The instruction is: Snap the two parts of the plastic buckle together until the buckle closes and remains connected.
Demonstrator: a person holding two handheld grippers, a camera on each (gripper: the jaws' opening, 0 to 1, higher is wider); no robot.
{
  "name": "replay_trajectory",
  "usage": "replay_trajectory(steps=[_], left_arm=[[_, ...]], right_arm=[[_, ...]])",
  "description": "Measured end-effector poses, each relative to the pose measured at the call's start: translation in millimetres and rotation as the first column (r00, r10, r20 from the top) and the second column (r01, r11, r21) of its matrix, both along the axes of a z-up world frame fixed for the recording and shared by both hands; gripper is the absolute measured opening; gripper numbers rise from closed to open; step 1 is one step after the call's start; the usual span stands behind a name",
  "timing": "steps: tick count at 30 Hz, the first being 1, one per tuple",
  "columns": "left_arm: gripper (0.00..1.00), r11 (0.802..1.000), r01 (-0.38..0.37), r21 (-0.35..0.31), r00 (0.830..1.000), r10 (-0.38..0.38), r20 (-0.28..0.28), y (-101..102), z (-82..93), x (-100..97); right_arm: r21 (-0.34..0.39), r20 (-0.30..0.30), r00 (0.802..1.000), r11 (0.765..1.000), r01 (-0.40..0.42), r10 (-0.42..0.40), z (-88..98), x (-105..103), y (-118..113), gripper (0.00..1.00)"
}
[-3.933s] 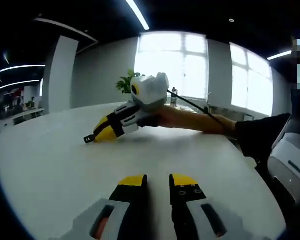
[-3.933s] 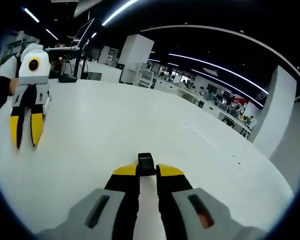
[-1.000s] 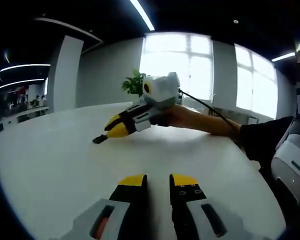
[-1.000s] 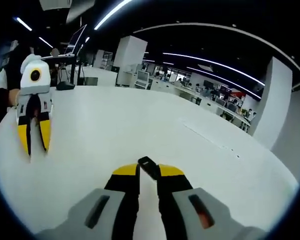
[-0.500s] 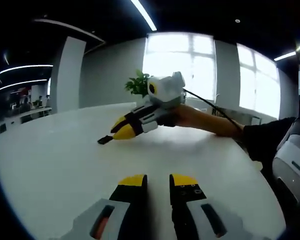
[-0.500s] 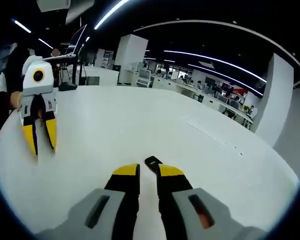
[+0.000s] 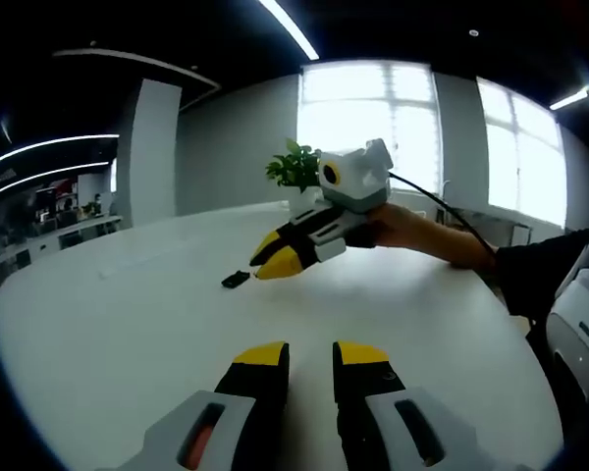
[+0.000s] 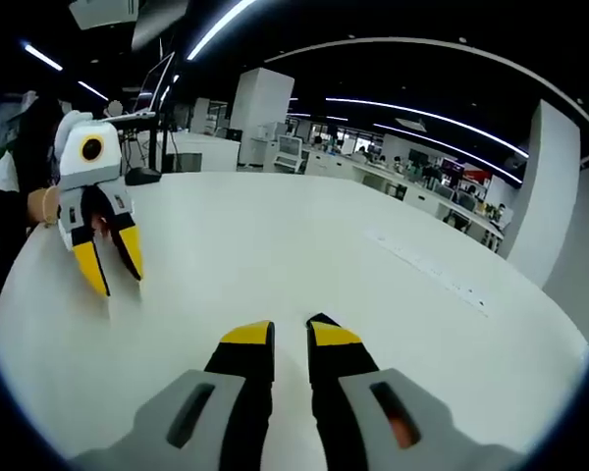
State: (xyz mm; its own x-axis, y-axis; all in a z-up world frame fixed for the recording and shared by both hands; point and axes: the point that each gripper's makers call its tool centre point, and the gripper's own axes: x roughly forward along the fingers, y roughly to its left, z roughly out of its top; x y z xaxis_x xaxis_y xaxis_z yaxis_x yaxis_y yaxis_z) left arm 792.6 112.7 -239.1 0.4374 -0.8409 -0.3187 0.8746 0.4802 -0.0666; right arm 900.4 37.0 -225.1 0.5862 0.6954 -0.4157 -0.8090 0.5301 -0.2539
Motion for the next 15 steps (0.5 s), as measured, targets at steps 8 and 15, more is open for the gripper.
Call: replay_trajectory(steps=[8,15], left_arm=[[0.17,1.000,-0.031,0.005,1.000,0.031,0.000,6.0,3.9,3.2],[0.17,0.998,-0.052,0.038,0.998,0.051,0.026,12.1,7.0,5.8]], right_arm=[[-0.044,0.029,0.999,0.999,-0.020,0.022,3.6,-9.5,5.9,0.13],[-0.037,0.029,0.999,0.999,-0.022,0.023,11.1,-17.0,6.4,0.13]])
